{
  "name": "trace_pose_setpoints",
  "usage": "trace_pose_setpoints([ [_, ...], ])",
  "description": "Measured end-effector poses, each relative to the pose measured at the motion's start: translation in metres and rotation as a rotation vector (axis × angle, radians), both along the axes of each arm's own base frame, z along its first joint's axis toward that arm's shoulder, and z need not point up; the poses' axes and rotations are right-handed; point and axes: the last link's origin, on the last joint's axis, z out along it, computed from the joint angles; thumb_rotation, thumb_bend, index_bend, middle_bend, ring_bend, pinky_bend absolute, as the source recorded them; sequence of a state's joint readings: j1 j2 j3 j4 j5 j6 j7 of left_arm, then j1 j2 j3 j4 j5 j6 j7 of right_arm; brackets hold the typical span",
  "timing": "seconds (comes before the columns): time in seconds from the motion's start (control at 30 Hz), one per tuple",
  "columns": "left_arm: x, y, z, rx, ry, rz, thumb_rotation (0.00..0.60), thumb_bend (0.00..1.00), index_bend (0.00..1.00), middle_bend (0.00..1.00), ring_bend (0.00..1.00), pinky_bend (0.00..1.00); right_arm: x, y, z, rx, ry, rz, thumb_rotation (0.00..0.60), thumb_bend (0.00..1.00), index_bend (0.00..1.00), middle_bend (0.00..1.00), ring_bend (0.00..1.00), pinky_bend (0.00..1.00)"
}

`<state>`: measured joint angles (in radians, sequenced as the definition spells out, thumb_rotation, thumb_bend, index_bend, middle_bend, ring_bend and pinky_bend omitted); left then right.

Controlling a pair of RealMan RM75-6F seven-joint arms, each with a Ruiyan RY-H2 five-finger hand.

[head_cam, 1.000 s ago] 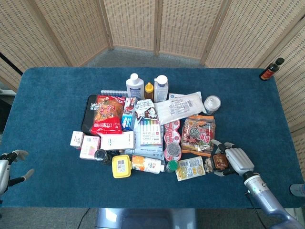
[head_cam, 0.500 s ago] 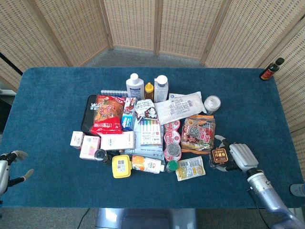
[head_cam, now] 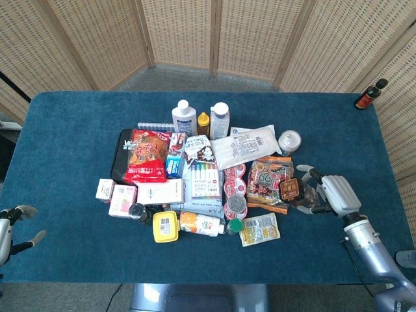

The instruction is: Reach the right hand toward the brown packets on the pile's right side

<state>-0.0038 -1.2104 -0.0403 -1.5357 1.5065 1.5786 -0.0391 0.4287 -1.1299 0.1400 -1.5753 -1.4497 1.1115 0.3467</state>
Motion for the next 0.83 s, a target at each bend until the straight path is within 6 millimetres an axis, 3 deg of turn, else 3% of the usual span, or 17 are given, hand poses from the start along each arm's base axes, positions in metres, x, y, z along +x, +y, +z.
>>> trace_pose_setpoints([
  [0.83,-0.001,0.001,-0.003,-0.002,-0.005,-0.001,0.571,0.18,0.44,0.53,0.51,0.0,0.062,-0.036,0.044,-0.089,-0.211,0.131,0.6,0.08,0.25,0.81,0.9,0.55],
])
